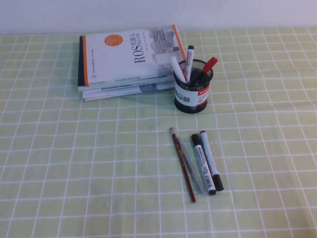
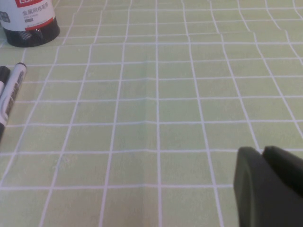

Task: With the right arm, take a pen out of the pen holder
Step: 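Take a marker out of the pen holder and lay it on the table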

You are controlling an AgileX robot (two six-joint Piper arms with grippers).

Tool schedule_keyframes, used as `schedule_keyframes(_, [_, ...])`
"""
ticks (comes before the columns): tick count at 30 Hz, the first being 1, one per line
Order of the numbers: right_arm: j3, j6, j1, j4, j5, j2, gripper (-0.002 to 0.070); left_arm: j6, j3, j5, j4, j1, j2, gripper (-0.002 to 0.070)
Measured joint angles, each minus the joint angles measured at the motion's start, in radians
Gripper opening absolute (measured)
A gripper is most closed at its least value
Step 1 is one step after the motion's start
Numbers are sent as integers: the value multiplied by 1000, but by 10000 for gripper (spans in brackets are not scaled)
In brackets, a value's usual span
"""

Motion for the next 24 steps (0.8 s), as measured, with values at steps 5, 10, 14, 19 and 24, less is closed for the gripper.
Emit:
schedule_keyframes(5, [0,0,0,0,0,0,-12,0,0,0,0,0,0,-5])
schedule_keyframes(10, [0,0,0,0,0,0,-13,0,0,0,0,0,0,-5])
schedule_keyframes(14, [0,0,0,0,0,0,-12,0,0,0,0,0,0,-5])
schedule_keyframes(19, [0,0,0,0,2,0,-13,0,0,0,0,0,0,-5])
schedule_keyframes(24, [0,0,0,0,2,0,-13,0,0,0,0,0,0,-5])
